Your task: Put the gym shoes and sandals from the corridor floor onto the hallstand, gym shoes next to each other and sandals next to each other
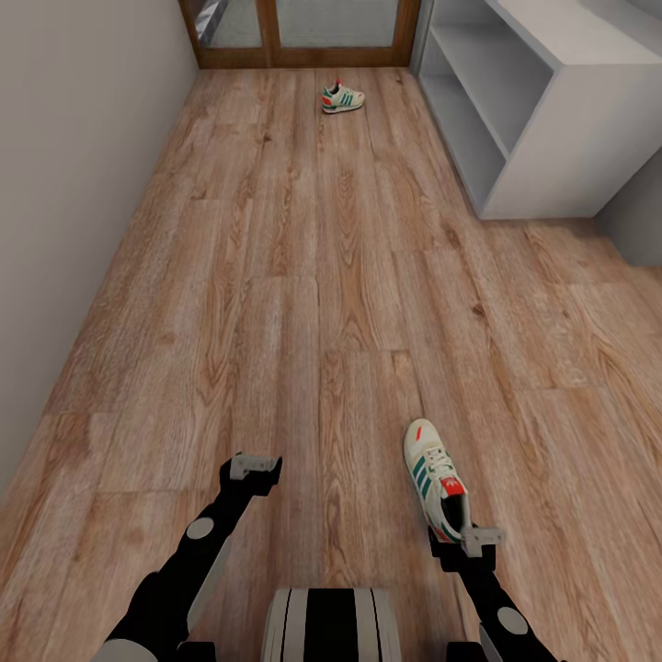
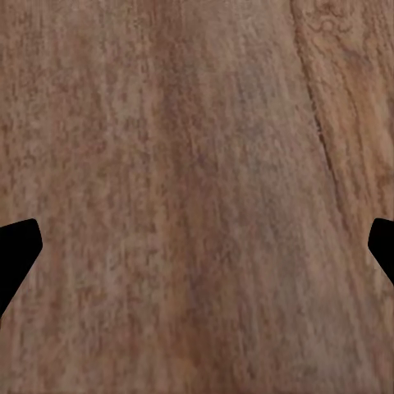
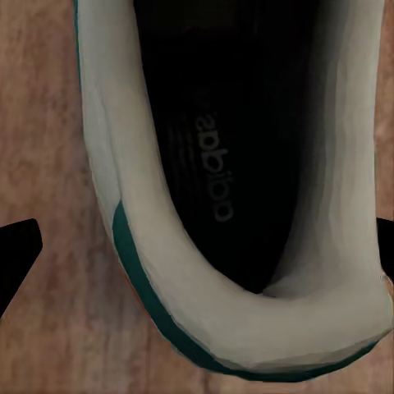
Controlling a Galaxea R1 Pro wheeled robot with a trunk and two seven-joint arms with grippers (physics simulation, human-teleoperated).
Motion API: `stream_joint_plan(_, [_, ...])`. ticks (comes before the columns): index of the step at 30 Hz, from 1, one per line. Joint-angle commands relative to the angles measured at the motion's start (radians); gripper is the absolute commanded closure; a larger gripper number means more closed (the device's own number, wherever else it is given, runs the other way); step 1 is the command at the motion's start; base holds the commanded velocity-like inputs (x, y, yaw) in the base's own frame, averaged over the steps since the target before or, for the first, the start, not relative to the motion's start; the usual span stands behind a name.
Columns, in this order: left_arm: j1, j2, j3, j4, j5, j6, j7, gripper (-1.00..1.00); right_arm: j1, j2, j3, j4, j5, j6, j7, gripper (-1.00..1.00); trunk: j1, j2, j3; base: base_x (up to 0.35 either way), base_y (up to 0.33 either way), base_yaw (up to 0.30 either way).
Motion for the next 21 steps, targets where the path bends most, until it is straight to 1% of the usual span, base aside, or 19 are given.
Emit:
stream_joint_plan(1, [0.000,0.000,0.001,0.000,0.005,-0.002,-0.003,-1.00,0.000,0.000,0.000,0.001,0.001,-0.003,0.001,-1.00,0.000,0.000,0.000,0.168,0.000,0.000])
stream_joint_plan(8, [0.000,0.000,0.000,0.000,0.005,-0.002,-0.003,-1.00,0.000,-0.001,-0.001,0.001,0.001,-0.003,0.001,-1.00,0.000,0.000,0.000,0.153,0.000,0.000])
stream_joint_plan(21, [0.000,0.000,0.000,0.000,0.005,-0.003,-0.003,-1.00,0.000,-0.001,-0.001,0.001,0.000,-0.003,0.001,-1.00,0.000,0.000,0.000,0.025,0.000,0.000])
